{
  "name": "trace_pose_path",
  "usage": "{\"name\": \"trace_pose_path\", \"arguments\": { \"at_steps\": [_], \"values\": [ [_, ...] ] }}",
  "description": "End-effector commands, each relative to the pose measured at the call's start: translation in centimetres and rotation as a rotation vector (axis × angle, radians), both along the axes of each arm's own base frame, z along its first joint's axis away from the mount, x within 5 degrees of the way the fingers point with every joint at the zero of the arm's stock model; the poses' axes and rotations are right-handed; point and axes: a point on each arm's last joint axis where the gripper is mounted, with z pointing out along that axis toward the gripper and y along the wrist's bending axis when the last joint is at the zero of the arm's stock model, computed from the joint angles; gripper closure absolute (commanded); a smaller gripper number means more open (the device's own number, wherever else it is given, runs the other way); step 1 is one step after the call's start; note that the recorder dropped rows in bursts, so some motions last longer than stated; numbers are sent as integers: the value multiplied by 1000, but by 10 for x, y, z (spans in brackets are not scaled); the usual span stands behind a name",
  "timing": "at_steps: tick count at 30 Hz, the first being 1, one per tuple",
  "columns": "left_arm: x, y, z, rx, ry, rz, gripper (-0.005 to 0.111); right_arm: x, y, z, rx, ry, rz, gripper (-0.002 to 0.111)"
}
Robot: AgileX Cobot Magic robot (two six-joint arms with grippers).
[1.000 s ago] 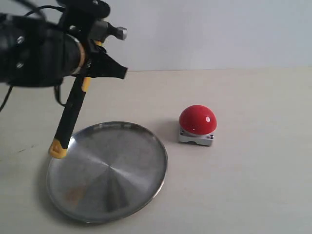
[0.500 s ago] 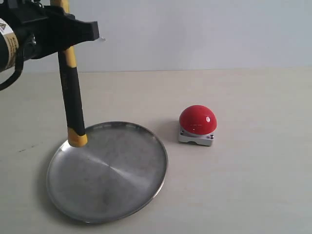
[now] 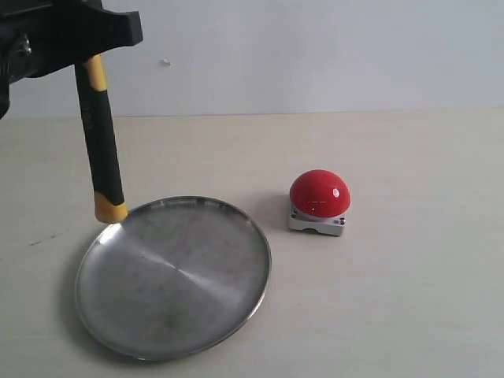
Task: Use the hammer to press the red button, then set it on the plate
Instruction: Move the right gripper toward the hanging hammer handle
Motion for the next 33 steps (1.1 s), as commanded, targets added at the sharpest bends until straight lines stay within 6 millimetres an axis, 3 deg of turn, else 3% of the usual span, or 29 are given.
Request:
{"name": "trace_pose_path", "arguments": {
  "at_steps": [1,5,9,11,16,22,27,30,33],
  "values": [
    [-2,4,11,36,-65,11,107,-1,-2,3,188,-53,-6,108],
    [-3,3,11,35,-61,-1,107,-1,-3,6,194,-85,-17,108],
    [-3,0,10,33,-54,-26,107,-2,-5,9,365,-131,-19,108],
    [-4,-1,10,31,-48,-48,107,-1,-3,8,355,-99,-7,108],
    [-4,-2,10,1,-42,-48,107,-3,-3,37,309,-155,-1,108],
    [-3,-4,21,-72,-51,-55,107,22,4,60,183,110,46,108],
    [2,-11,27,-98,-57,-62,107,56,9,60,120,314,96,108],
    [7,-17,28,-105,-51,-68,107,74,30,63,36,378,334,108],
    [13,-24,24,-92,-38,-77,107,87,77,72,-91,170,888,108]
  ]
}}
